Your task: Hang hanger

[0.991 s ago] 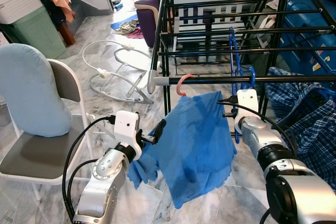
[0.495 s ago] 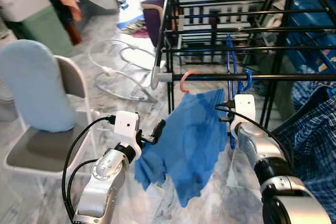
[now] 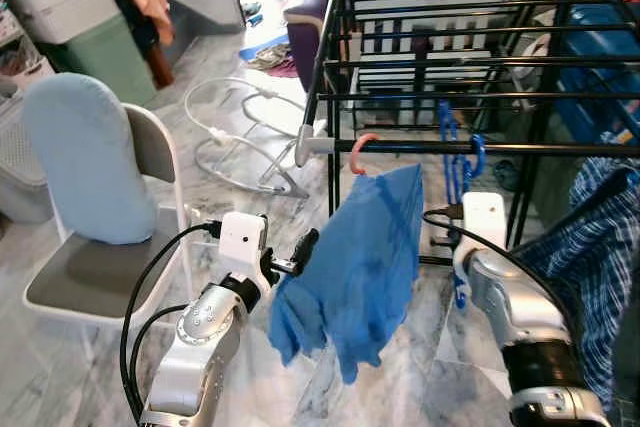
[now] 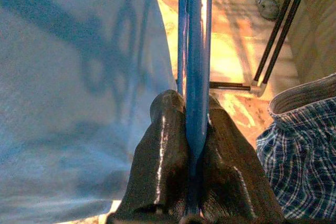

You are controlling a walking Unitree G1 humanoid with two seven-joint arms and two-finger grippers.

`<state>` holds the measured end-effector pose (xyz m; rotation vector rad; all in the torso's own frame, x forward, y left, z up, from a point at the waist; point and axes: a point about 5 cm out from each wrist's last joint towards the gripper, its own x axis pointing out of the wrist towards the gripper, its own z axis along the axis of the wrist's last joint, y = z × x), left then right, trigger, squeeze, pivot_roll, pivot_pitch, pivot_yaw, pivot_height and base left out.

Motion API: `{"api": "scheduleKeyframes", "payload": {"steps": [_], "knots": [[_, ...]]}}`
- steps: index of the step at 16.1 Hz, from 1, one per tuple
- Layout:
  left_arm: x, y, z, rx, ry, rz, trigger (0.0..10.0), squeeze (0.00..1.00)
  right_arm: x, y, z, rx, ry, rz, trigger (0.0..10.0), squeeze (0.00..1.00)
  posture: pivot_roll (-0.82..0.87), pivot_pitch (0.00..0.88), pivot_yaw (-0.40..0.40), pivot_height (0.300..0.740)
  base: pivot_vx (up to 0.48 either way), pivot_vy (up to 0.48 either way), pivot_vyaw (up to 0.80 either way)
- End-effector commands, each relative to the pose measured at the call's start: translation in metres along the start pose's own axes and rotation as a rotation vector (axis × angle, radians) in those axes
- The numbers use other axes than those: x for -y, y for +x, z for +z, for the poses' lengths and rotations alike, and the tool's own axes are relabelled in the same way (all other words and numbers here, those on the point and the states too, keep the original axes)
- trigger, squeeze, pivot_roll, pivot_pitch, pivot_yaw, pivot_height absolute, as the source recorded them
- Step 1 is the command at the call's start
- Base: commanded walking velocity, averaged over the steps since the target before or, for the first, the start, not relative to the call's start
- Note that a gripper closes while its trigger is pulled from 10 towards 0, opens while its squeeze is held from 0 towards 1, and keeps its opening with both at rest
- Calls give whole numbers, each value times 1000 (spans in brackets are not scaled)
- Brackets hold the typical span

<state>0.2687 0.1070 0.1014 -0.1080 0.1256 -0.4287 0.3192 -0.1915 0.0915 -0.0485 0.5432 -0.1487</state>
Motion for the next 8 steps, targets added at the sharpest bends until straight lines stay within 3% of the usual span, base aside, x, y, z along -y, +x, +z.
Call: {"api": "scheduleKeyframes", "payload": {"steps": [1,4,8], "knots": [[-5,-4,4,17,14,15,10000,0,0,-4,-2,-16,19,-4,10000,0,-117,49,109,740,0,0,0],[-4,-2,4,13,16,9,10000,0,3,-9,1,-9,27,-15,10000,0,-121,50,115,740,0,0,0],[-4,-1,2,0,18,0,10000,0,13,-4,12,-6,53,-55,10000,0,-121,50,117,740,0,0,0]]}}
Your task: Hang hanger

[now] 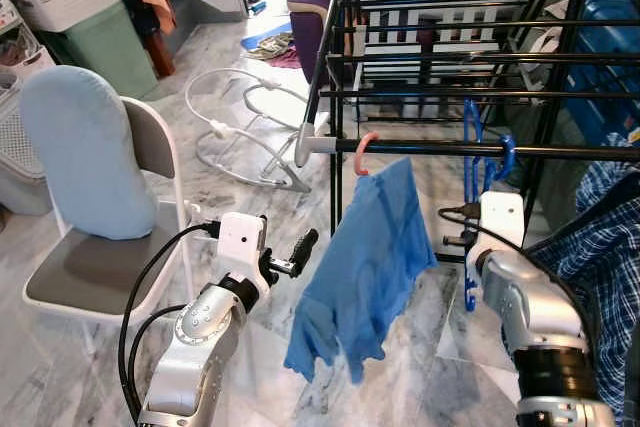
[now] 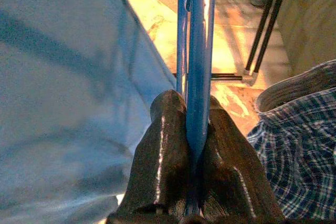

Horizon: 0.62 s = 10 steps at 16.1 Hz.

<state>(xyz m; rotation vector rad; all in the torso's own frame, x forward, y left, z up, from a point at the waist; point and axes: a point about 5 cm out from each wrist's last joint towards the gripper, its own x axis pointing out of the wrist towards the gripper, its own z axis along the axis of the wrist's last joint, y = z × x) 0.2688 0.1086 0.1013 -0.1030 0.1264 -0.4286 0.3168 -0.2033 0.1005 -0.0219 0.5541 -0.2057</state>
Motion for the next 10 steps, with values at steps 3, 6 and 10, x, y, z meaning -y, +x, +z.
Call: {"api": "scheduleKeyframes", "payload": {"steps": [3,6,10], "knots": [[-1,-1,1,-3,12,-4,10000,0,0,5,8,-17,8,-1,10000,0,-117,48,111,740,0,0,0],[-1,-1,1,-8,13,-5,10000,0,-1,9,9,-28,-9,10,10000,0,-117,45,109,740,0,0,0],[0,0,0,-15,19,-16,10000,0,-12,19,12,-47,-71,54,10000,0,-116,37,108,740,0,0,0]]}}
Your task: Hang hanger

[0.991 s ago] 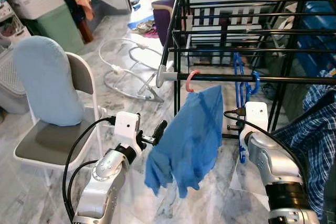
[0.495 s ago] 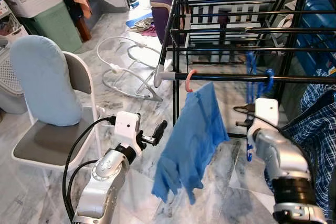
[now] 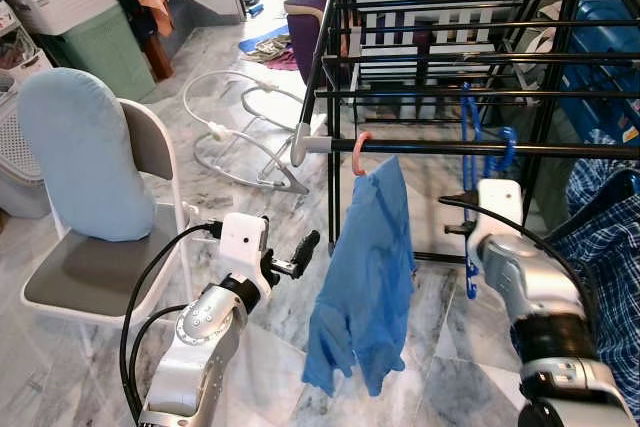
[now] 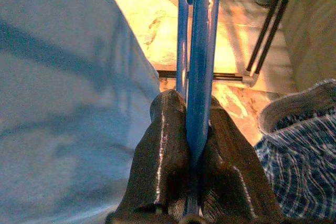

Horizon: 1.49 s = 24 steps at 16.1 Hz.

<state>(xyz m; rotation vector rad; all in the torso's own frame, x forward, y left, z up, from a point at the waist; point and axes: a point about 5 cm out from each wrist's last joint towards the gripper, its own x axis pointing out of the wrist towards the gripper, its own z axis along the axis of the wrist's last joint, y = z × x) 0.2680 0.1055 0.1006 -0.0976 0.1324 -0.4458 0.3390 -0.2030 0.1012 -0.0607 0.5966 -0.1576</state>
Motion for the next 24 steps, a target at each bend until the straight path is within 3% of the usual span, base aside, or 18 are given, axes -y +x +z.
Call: {"api": "scheduleKeyframes", "payload": {"steps": [1,7,8,9,16,19,24], "knots": [[-3,-1,0,-8,15,0,10000,0,-8,2,-3,-18,-23,20,10000,0,-114,35,105,740,0,0,0],[-3,-2,-2,-20,13,-1,10000,0,-1,6,-20,-64,-5,3,10000,8,-116,42,110,740,0,0,0],[-3,-2,-2,-22,14,-3,10000,0,1,6,-20,-60,5,0,10000,604,-118,45,112,740,0,0,0],[-2,-1,-2,-22,14,-4,10000,0,2,6,-20,-54,13,-4,10000,1000,-118,45,112,740,0,0,0],[-3,-1,-1,-22,16,6,10000,0,4,3,-15,14,-3,-9,10000,1000,-118,46,117,740,0,0,0],[-3,-2,-1,-17,18,5,10000,0,5,-9,-7,157,-89,-5,10000,1000,-122,44,123,740,0,0,0],[-4,-1,-3,-27,21,10,10000,0,11,-27,-29,178,-74,-36,10000,1000,-133,43,127,740,0,0,0]]}}
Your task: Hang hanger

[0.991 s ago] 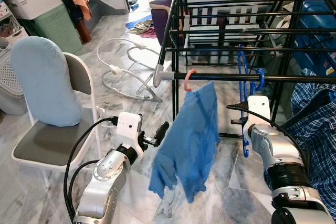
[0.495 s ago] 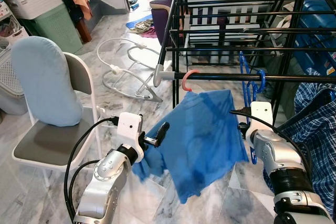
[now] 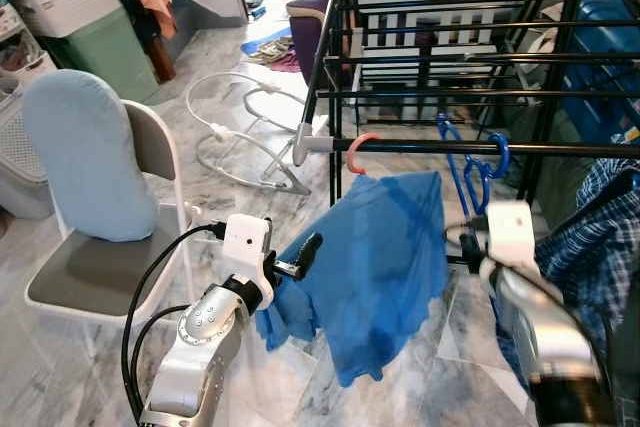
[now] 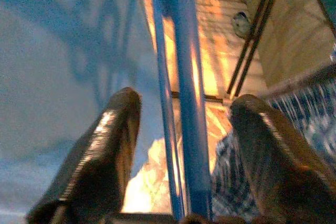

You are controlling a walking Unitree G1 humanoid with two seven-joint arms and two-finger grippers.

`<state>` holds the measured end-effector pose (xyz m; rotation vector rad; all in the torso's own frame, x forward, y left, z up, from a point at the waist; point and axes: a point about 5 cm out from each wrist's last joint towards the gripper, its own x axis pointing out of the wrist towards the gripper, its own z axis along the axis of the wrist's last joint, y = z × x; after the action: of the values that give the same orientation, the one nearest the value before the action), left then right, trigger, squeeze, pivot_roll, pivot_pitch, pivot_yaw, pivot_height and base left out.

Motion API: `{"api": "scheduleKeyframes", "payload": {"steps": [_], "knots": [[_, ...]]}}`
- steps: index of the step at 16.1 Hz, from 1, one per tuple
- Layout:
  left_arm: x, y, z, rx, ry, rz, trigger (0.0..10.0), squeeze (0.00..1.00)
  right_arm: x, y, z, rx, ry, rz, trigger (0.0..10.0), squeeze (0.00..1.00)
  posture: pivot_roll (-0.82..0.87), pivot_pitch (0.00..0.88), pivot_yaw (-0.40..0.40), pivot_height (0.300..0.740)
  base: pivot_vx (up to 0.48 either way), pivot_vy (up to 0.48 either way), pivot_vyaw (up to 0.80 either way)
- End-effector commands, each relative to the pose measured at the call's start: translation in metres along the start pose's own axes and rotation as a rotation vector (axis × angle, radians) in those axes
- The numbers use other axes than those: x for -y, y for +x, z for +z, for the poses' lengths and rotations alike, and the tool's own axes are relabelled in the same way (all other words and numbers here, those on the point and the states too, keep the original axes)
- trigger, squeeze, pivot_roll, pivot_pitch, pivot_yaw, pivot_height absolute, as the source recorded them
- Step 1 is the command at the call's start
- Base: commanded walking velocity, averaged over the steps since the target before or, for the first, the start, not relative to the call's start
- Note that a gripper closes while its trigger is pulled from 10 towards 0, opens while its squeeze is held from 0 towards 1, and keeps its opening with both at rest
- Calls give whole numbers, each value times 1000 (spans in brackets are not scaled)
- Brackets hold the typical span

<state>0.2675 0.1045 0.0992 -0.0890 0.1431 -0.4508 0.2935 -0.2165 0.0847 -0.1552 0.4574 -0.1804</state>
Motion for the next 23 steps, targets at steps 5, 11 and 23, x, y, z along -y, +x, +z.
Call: {"api": "scheduleKeyframes", "payload": {"steps": [5,11,23], "knots": [[-7,-2,0,-9,21,34,10000,0,-4,-24,13,160,-8,9,10000,1000,-137,45,131,740,0,0,0],[-11,-2,-1,-11,27,69,10000,0,6,-39,17,227,-5,-19,10000,1000,-151,44,129,740,0,0,0],[-8,1,-2,-22,40,52,10000,0,0,-42,29,289,-48,5,10000,1000,-154,34,127,740,-21,0,0]]}}
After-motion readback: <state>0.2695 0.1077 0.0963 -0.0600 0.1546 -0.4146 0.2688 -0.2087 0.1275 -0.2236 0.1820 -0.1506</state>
